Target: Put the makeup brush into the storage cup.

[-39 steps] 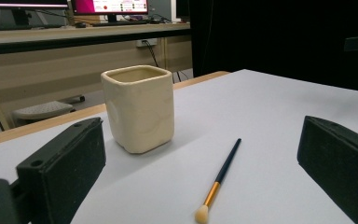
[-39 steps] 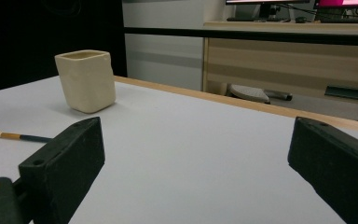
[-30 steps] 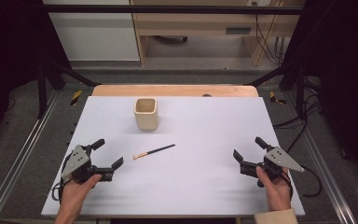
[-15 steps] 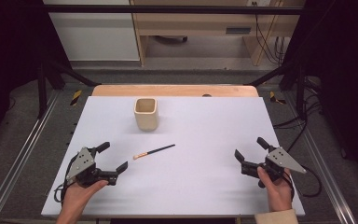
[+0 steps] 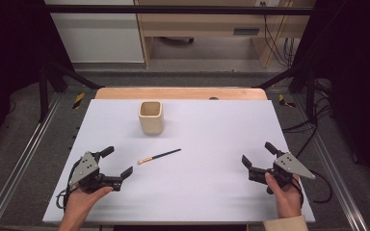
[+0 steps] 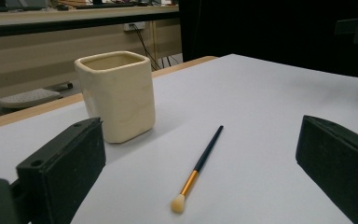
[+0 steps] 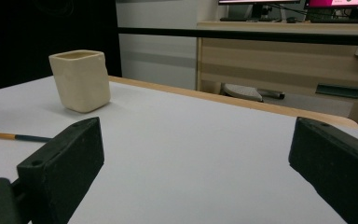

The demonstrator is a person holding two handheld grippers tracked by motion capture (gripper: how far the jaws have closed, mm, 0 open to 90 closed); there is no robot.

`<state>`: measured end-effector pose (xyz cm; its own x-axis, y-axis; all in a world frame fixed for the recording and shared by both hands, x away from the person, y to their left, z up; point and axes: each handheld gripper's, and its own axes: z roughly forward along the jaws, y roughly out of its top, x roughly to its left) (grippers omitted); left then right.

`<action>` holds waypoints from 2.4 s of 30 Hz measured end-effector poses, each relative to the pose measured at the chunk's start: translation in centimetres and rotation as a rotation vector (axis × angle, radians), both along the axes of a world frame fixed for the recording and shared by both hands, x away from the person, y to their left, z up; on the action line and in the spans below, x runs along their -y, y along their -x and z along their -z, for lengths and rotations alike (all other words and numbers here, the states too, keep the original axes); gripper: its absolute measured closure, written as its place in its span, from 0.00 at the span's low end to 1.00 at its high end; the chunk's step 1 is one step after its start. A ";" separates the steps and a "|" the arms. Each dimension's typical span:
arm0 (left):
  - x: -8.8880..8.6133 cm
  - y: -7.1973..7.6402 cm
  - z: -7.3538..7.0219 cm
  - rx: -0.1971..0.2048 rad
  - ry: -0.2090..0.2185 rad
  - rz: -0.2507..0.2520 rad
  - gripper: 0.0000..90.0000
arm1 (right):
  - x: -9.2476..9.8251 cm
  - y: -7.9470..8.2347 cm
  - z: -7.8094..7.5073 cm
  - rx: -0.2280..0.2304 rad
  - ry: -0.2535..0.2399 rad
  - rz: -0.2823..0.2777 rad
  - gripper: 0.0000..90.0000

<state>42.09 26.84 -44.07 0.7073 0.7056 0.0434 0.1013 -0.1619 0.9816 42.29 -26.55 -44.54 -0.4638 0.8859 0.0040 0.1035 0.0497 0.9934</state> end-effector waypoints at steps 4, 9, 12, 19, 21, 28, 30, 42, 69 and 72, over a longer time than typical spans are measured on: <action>0.0 0.0 0.0 -0.006 -0.005 -0.002 0.01 | 0.0 0.3 -0.2 0.013 -0.007 0.003 0.04; 0.1 0.2 0.0 -0.005 -0.013 0.003 0.01 | 0.2 0.3 -0.2 0.011 -0.002 0.012 0.04; 0.2 0.2 -0.1 -0.005 -0.004 0.002 0.02 | 0.2 0.2 -0.3 0.011 0.002 0.016 0.04; 0.9 -0.5 0.1 -0.042 -0.069 0.025 0.03 | -0.1 0.4 -0.4 0.009 0.007 0.019 0.04; 1.3 -1.0 0.1 -0.058 -0.085 0.035 0.03 | -0.1 0.4 -0.3 0.010 0.012 0.018 0.04; 3.2 -3.1 0.0 -0.103 -0.205 0.094 0.03 | 0.0 0.4 -0.2 0.003 0.004 0.015 0.04; 3.4 -3.4 0.0 -0.111 -0.223 0.100 0.03 | 0.0 0.4 -0.3 0.010 0.006 0.012 0.04; 5.2 -6.1 -0.7 -0.161 -0.338 0.137 0.04 | -0.2 0.4 -0.2 -0.003 0.011 0.004 0.04; 7.3 -10.0 -1.7 -0.280 -0.568 0.158 0.05 | -0.4 0.4 -0.2 -0.008 0.009 -0.003 0.04; 7.5 -10.3 -1.8 -0.288 -0.591 0.162 0.06 | -0.4 0.4 -0.2 -0.008 0.009 -0.004 0.04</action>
